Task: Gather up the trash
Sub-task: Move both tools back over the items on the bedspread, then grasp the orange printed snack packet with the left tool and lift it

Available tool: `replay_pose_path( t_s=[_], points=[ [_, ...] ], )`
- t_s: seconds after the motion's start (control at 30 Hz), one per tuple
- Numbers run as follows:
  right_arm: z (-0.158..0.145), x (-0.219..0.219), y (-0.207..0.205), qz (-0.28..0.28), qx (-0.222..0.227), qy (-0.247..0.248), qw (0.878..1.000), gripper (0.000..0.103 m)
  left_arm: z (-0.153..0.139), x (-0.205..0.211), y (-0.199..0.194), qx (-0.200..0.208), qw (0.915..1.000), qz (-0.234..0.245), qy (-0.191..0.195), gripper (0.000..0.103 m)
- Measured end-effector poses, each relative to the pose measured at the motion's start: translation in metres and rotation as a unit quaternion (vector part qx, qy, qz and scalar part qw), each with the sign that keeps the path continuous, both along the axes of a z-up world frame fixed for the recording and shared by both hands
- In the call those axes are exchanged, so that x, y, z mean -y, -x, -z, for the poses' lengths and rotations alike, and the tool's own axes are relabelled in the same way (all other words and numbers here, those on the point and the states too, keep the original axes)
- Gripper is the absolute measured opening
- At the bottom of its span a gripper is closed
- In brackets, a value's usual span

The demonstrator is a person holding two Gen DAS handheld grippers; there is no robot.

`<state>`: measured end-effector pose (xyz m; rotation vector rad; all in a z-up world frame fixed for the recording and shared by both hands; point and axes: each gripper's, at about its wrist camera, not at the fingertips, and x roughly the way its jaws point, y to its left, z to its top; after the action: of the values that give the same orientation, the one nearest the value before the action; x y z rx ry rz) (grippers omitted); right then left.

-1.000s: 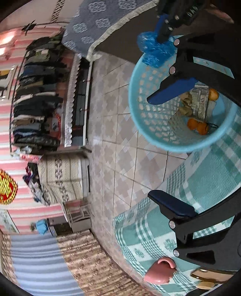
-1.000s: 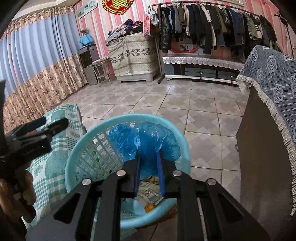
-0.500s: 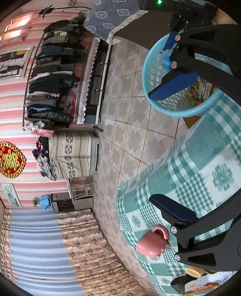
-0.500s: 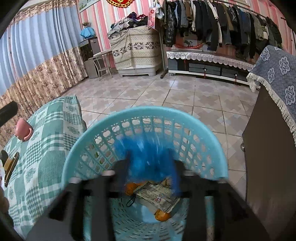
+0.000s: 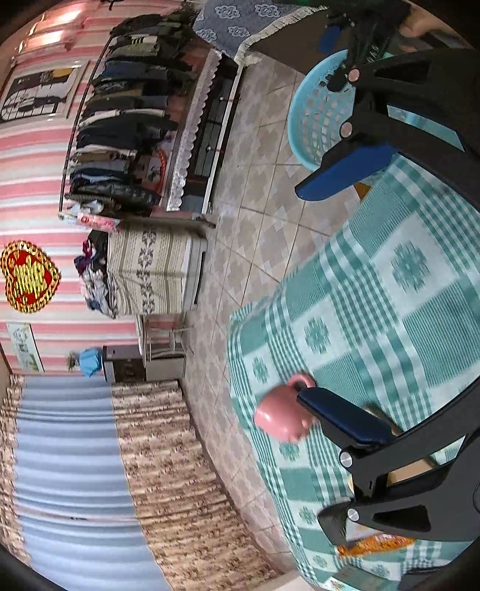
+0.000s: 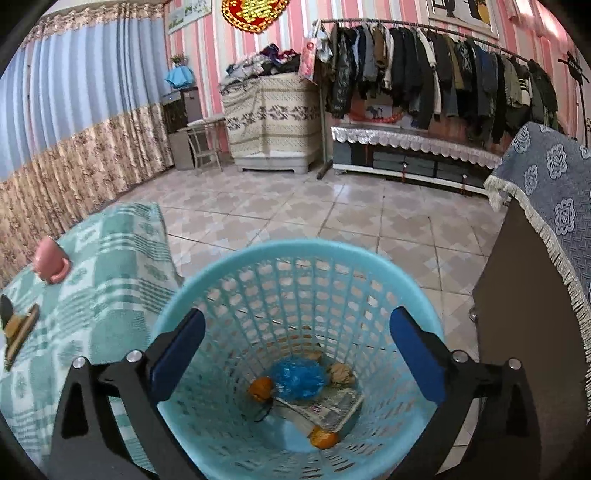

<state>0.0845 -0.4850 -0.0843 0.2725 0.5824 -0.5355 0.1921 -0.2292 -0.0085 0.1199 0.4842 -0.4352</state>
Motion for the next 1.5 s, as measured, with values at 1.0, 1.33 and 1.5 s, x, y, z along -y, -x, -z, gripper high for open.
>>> replay_pose_path(
  t_s=[1.0, 1.33, 1.5],
  points=[
    [-0.016, -0.247, -0.091, -0.231, 0.001, 0.041, 0.972, 0.098, 0.063, -0.303, -0.012, -0.047, 0.964, -0.26, -0.031, 0.098],
    [0.013, -0.281, -0.124, -0.263, -0.036, 0.042, 0.963, 0.098, 0.093, -0.338, -0.053, -0.127, 0.9558, -0.265, -0.002, 0.098],
    [0.019, -0.288, -0.129, -0.27, -0.042, 0.048, 0.961, 0.098, 0.107, -0.316, -0.078, -0.153, 0.9561, -0.248, -0.031, 0.098]
  ],
)
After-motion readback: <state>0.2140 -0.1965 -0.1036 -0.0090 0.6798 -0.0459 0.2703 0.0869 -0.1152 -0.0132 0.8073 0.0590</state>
